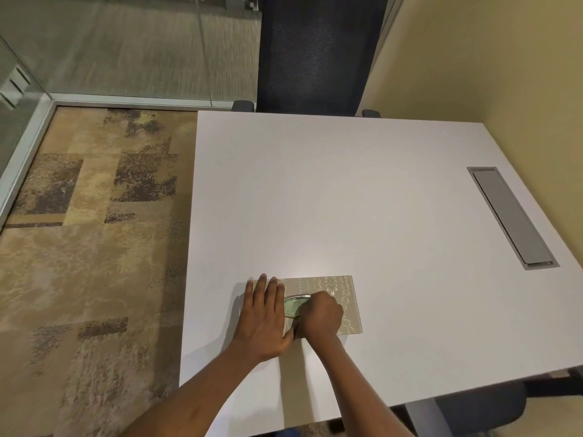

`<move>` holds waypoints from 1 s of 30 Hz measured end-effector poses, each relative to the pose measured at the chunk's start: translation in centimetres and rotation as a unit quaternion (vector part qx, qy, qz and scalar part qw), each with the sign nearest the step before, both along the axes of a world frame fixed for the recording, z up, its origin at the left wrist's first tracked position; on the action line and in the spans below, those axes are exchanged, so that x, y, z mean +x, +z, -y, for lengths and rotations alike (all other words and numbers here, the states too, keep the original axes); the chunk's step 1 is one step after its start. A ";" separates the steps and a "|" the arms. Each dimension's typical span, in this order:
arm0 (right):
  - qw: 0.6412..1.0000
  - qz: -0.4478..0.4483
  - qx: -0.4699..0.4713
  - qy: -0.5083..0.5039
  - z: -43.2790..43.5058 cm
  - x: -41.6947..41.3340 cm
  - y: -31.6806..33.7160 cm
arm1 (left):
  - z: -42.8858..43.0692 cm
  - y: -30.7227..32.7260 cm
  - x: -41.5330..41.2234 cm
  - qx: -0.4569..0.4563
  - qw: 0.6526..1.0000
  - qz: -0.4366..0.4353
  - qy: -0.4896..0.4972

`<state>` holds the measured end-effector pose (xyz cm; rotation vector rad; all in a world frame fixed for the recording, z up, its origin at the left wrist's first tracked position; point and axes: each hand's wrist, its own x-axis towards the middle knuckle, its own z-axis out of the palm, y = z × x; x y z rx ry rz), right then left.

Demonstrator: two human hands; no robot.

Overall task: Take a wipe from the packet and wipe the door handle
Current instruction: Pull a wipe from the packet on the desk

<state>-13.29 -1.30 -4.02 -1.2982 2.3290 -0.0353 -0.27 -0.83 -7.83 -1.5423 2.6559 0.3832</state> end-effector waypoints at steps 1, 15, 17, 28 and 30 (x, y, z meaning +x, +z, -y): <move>1.000 0.019 -0.005 -0.011 0.0 -0.2 0.1 | 0.0 0.0 0.0 -0.001 1.000 0.000 0.000; 0.897 0.395 -0.154 -0.126 -1.1 -3.8 4.4 | 0.2 0.9 0.2 -0.025 0.999 -0.028 0.001; 0.890 0.412 -0.154 -0.123 -1.1 -3.8 5.2 | 0.7 2.0 0.2 -0.040 0.998 -0.052 -0.002; 0.874 0.456 -0.159 -0.059 -0.8 -5.3 8.7 | 2.4 8.3 -1.2 -0.179 0.929 -0.317 -0.067; 0.874 0.457 -0.159 -0.049 -0.8 -5.1 9.1 | 2.0 9.4 -1.1 -0.174 0.933 -0.312 -0.048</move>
